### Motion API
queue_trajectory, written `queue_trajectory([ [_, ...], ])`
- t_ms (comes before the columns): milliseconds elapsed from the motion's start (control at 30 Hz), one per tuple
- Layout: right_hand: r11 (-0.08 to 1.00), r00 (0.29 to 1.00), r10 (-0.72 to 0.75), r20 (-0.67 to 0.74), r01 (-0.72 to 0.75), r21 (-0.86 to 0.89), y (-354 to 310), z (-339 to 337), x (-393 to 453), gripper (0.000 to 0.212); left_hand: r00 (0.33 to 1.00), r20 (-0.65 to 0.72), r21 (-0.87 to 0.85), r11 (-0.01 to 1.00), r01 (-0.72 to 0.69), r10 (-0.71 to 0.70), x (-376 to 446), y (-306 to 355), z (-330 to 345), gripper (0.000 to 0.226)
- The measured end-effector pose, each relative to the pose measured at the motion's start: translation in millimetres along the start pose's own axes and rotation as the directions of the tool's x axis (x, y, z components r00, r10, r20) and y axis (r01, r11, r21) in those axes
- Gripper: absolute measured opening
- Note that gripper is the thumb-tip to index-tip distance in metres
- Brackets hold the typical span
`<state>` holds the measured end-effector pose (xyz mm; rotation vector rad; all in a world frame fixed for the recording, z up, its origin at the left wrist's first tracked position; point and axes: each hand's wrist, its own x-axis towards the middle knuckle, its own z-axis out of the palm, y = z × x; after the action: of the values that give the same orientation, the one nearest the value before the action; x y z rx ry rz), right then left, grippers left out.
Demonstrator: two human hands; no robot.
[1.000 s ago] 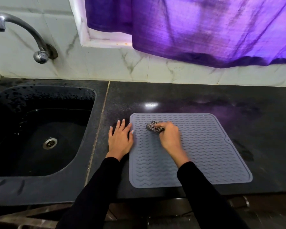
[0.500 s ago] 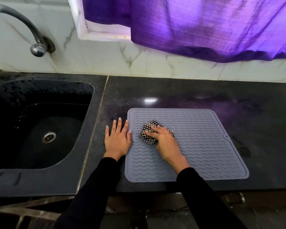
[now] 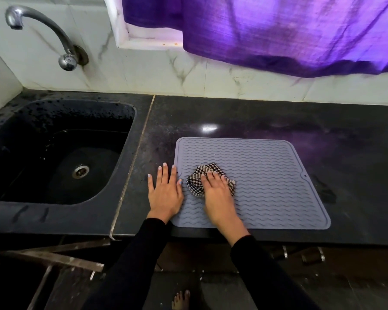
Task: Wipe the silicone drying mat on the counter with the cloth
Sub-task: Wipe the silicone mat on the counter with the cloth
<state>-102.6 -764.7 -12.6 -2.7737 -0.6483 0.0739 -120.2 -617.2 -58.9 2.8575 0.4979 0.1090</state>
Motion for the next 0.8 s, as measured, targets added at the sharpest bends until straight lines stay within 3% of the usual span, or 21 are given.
queue_trajectory([
  [67,0.994,0.998,-0.031,0.055,0.037,-0.107,4,4,-4,0.059,1.000,-0.004,0.007,1.000,0.003,-0.003,1,2,0,0.080],
  [267,0.978,0.980,-0.135,0.145,0.155,-0.137,19,-9,2,0.072,1.000,-0.020,-0.025,1.000,-0.008,0.008,1,1,-1,0.079],
  [500,0.979,0.971,-0.174,0.165,0.189,-0.079,26,-22,0,0.069,0.999,0.034,-0.028,0.999,-0.018,0.019,1,-1,-4,0.053],
  [600,0.958,0.993,0.063,0.096,-0.087,0.272,36,-30,-2,0.056,0.997,0.072,-0.045,0.999,-0.027,0.031,1,-2,-8,0.053],
  [633,0.848,0.973,0.215,0.088,-0.231,0.477,39,-36,-2,0.047,0.996,0.086,-0.051,0.998,-0.030,0.035,1,-2,-9,0.053],
  [667,0.641,0.922,0.369,0.117,-0.344,0.687,44,-43,-1,0.038,0.994,0.102,-0.059,0.998,-0.033,0.039,1,-3,-10,0.053],
  [700,0.429,0.862,0.481,0.162,-0.392,0.814,48,-48,-2,0.033,0.992,0.117,-0.067,0.997,-0.035,0.043,1,-3,-11,0.053],
  [733,0.318,0.821,0.541,0.183,-0.401,0.859,52,-51,-4,0.030,0.991,0.127,-0.073,0.997,-0.037,0.046,1,-4,-12,0.053],
  [767,0.375,0.826,0.545,0.141,-0.391,0.840,54,-52,-6,0.029,0.990,0.132,-0.076,0.996,-0.037,0.047,1,-4,-12,0.053],
  [800,0.515,0.864,0.498,0.075,-0.364,0.776,51,-54,-11,0.029,0.990,0.135,-0.078,0.996,-0.036,0.046,1,-3,-12,0.054],
])
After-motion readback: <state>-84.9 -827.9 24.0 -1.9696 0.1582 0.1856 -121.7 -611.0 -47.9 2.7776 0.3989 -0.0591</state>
